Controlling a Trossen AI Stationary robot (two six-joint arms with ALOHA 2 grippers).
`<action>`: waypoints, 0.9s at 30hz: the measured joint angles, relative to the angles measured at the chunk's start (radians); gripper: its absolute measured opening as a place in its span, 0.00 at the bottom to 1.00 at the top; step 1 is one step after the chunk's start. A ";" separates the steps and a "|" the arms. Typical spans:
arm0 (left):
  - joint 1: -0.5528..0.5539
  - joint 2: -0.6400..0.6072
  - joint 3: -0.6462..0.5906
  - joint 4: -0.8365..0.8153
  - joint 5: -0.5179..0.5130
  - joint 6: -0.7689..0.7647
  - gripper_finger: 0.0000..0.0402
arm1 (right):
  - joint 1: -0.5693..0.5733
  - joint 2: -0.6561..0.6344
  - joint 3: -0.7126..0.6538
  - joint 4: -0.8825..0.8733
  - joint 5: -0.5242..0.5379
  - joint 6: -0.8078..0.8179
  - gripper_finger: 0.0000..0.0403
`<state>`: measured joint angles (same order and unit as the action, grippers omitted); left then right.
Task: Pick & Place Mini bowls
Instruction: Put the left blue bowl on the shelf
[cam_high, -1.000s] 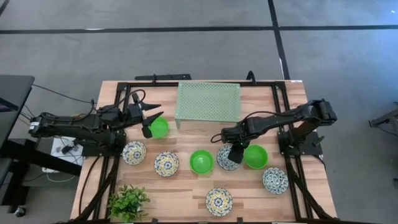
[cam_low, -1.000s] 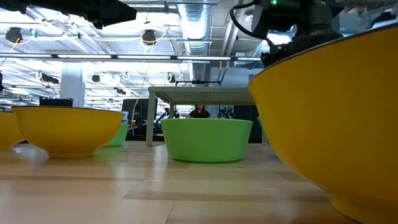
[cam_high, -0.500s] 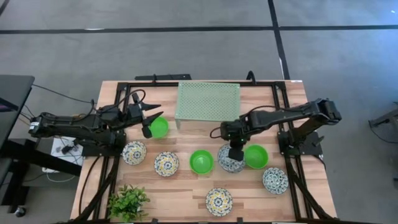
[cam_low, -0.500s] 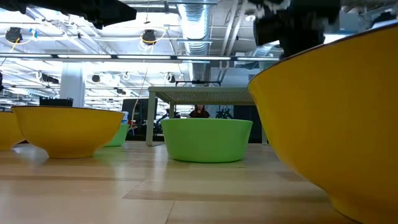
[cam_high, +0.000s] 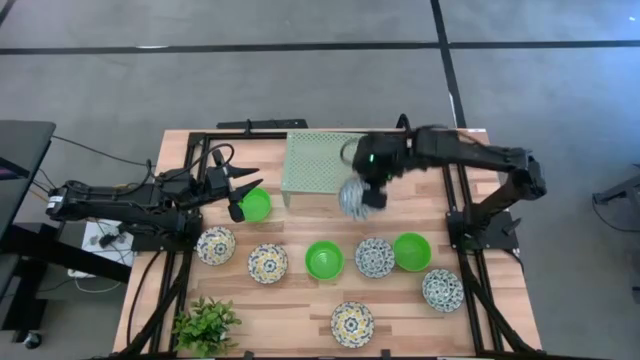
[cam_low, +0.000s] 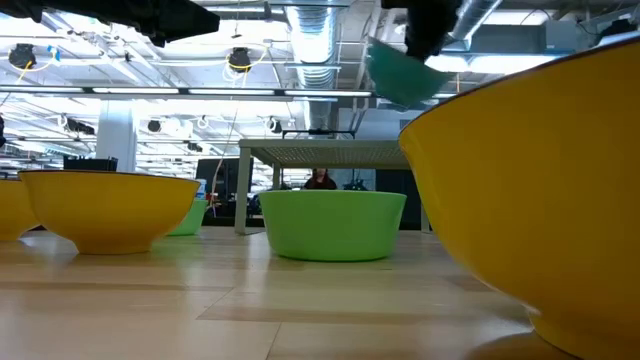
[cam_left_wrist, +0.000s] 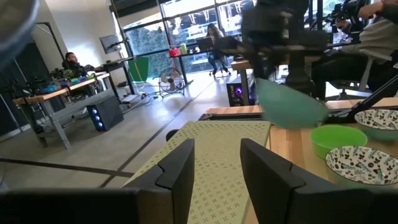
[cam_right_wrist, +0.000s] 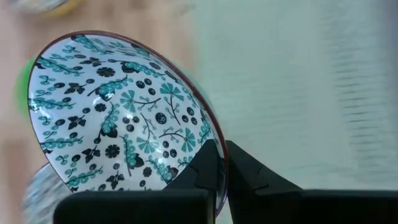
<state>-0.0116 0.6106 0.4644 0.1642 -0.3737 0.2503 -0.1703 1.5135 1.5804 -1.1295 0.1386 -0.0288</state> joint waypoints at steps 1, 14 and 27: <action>0.000 0.000 0.000 0.000 0.000 0.000 0.33 | -0.032 0.000 0.019 -0.002 0.021 0.006 0.02; 0.000 0.000 0.000 -0.005 0.000 -0.004 0.33 | -0.416 0.022 0.049 -0.119 -0.124 0.292 0.02; 0.000 0.001 0.000 -0.015 0.000 -0.004 0.33 | -0.440 0.164 0.048 -0.228 -0.228 0.261 0.01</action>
<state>-0.0113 0.6113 0.4644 0.1493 -0.3733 0.2465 -0.6103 1.6772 1.6288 -1.3571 -0.0889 0.2322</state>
